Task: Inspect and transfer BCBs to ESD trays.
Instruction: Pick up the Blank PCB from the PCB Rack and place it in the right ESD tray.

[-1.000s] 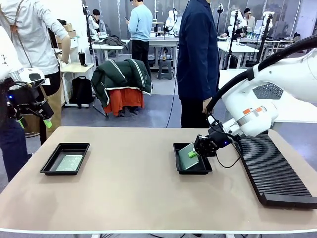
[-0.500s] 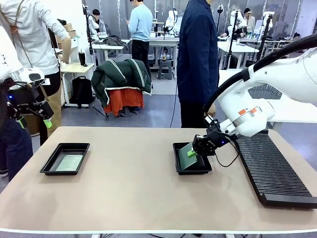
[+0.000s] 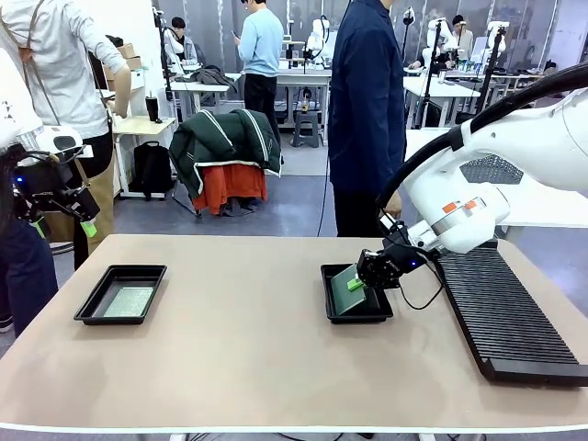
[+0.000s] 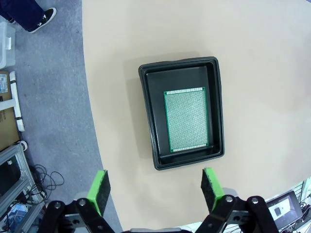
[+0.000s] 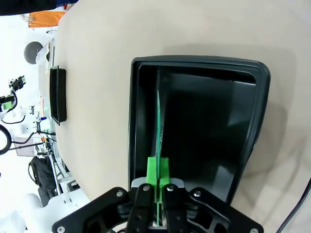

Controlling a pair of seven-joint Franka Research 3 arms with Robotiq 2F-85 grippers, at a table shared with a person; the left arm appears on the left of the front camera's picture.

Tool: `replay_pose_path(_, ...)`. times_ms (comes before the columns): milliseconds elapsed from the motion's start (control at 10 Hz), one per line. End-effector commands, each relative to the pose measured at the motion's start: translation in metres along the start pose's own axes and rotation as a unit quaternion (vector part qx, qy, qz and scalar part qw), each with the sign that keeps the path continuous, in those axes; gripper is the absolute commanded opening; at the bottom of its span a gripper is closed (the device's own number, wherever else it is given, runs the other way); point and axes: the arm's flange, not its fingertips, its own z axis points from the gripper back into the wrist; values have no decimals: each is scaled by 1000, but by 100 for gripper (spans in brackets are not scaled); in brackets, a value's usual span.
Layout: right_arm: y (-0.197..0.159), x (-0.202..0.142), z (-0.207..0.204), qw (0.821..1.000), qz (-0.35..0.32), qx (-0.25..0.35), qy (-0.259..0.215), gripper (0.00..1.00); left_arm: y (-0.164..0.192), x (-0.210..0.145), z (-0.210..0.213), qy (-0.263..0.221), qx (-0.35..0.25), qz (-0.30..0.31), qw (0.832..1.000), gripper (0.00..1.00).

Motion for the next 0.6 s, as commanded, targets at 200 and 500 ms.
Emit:
replay_pose_path(200, 5, 6, -6, 999, -17, -27, 1, 7, -1, -1, -2, -6, 0, 1, 1000, 100)
replay_pose_path(500, 14, 6, -5, 999, -19, -50, 7, 17, -1, -1, -2, -6, 0, 1, 1000, 100)
